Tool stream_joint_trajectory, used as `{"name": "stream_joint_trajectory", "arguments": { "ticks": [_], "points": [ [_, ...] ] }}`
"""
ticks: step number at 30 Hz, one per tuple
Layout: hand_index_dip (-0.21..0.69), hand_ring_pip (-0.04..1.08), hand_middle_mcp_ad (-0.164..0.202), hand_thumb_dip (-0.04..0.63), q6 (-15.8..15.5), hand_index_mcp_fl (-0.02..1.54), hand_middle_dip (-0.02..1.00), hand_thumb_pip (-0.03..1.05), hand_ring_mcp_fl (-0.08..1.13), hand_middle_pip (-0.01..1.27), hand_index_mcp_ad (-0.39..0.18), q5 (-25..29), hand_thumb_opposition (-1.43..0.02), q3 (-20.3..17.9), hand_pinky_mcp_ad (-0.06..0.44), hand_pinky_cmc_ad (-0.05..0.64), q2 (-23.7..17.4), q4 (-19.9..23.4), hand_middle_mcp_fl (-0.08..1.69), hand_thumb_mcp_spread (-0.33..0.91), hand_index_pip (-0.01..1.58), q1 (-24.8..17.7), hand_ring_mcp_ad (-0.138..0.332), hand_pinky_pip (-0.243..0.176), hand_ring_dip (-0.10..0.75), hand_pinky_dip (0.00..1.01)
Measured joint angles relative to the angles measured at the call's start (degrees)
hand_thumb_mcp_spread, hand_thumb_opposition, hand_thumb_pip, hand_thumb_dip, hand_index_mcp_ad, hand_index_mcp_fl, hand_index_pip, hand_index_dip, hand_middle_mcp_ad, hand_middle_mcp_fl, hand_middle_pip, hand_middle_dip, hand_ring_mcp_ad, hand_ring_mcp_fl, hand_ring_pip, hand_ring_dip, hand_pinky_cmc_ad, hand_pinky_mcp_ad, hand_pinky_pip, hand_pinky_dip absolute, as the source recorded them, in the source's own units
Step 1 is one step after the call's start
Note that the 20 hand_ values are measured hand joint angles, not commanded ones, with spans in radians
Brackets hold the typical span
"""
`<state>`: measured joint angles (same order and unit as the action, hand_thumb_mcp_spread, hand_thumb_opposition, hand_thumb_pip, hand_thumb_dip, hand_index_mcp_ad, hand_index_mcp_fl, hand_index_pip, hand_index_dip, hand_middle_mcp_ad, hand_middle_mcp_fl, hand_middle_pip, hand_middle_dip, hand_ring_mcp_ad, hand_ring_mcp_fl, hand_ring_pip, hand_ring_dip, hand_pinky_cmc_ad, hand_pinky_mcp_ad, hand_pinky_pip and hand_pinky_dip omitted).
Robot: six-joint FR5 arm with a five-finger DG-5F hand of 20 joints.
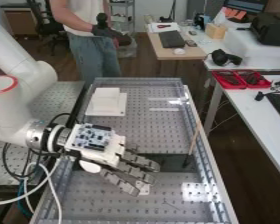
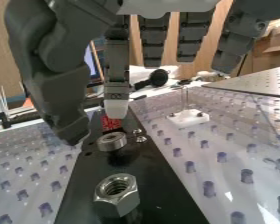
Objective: Grab the bearing and place it in the white container
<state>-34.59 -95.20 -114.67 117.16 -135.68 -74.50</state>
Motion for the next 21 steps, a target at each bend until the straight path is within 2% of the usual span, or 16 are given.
{"name": "stream_joint_trajectory", "arguments": {
  "ticks": [11, 21],
  "points": [
    [0.288, 0.10, 0.070, 0.312, -0.19, 0.02, 0.19, 0.64, 0.00, 0.14, -0.086, -0.65, -0.82, 0.53, 0.295, 0.365, 0.12, -1.30, 0.02, 0.43, 1.46, 0.17, 0.147, -0.061, 0.082, 0.19],
    [0.288, 0.10, 0.070, 0.316, -0.95, 0.01, 0.19, 0.65, 0.00, 0.14, -0.086, -1.37, -0.82, 1.05, 0.295, 0.365, 0.45, -2.25, 0.02, 0.43, 1.45, 0.51, 0.147, -0.061, 0.082, 0.19]
  ]
}}
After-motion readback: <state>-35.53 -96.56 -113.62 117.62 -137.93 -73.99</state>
